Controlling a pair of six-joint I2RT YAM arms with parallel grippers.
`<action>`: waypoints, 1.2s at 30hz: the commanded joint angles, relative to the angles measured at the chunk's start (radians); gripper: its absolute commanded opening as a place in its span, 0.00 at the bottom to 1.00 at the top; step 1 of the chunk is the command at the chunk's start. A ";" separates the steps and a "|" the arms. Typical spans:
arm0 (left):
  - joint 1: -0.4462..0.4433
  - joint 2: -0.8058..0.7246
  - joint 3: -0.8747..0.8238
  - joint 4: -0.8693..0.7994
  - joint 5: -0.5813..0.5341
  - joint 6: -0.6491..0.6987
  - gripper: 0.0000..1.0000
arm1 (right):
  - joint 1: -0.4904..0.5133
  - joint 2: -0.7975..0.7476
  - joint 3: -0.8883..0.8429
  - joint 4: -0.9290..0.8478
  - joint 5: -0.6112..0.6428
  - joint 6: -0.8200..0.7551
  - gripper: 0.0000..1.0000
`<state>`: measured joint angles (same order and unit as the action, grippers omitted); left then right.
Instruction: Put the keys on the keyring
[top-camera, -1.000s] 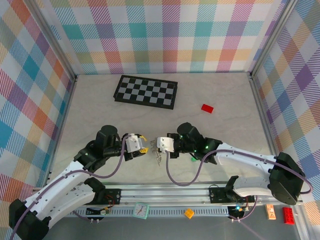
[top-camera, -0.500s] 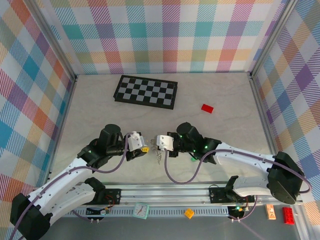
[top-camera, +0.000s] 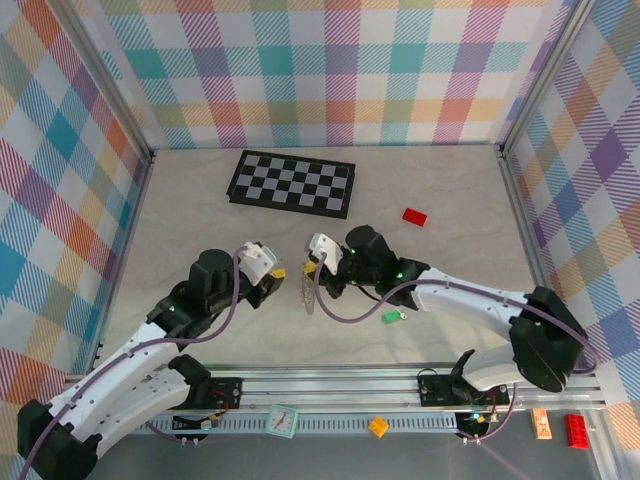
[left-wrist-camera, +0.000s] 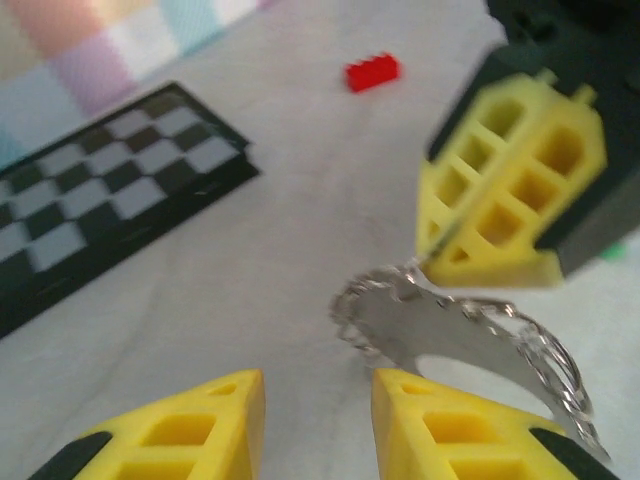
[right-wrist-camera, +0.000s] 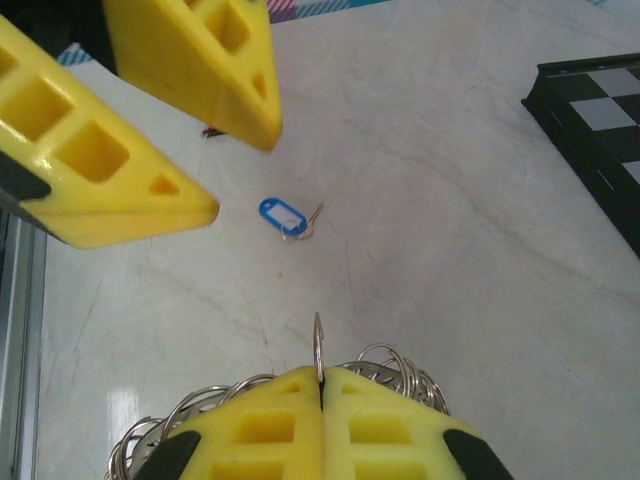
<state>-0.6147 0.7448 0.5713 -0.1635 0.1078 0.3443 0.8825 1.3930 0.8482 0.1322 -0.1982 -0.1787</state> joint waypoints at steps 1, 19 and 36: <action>-0.007 -0.031 -0.010 0.114 -0.228 -0.125 0.32 | -0.003 0.051 0.054 0.163 0.032 0.137 0.00; -0.005 -0.081 -0.084 0.174 -0.296 -0.242 0.32 | -0.033 0.118 -0.036 0.091 -0.010 -0.065 0.00; -0.005 0.032 -0.079 0.251 -0.257 -0.270 0.31 | -0.035 0.145 -0.017 -0.369 0.313 -0.173 0.01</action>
<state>-0.6147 0.7757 0.4950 0.0456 -0.1688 0.0967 0.8562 1.5082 0.7914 -0.1802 0.0437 -0.3416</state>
